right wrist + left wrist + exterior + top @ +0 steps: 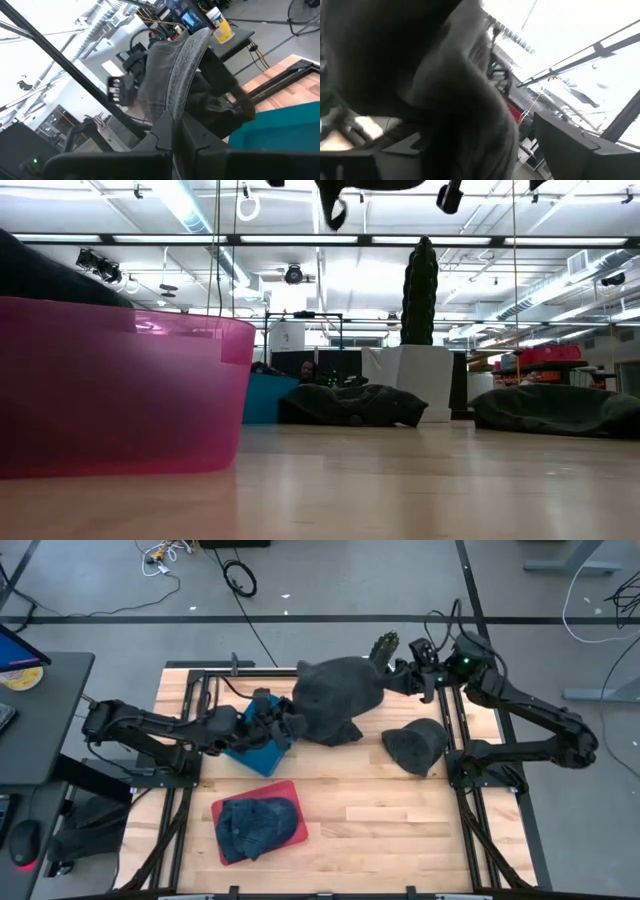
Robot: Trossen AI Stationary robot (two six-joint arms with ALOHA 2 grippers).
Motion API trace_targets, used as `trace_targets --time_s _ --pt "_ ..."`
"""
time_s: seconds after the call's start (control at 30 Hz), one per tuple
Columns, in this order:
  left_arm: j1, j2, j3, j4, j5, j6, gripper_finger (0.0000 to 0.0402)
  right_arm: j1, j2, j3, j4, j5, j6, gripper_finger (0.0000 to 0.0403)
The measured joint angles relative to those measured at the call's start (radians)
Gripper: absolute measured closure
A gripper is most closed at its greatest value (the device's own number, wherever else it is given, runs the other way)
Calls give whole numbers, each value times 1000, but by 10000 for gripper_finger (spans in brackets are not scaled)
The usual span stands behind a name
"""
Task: Pick & Place hat
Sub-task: Put the middle black cap into the blue bin
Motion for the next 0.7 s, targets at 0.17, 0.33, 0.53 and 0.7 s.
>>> trace_targets --time_s 0.17,0.33,0.53,0.7 --pt "0 -3 0 81 73 5 215 -1 22 0 -4 7 -26 397" --pt "0 -3 0 77 109 -49 332 -1 35 0 -4 21 -29 397" --pt "-1 -3 0 97 98 -70 393 13 42 0 -7 9 -28 348" --pt "-22 -3 0 194 45 -38 396 8 30 0 -32 -69 -53 258"
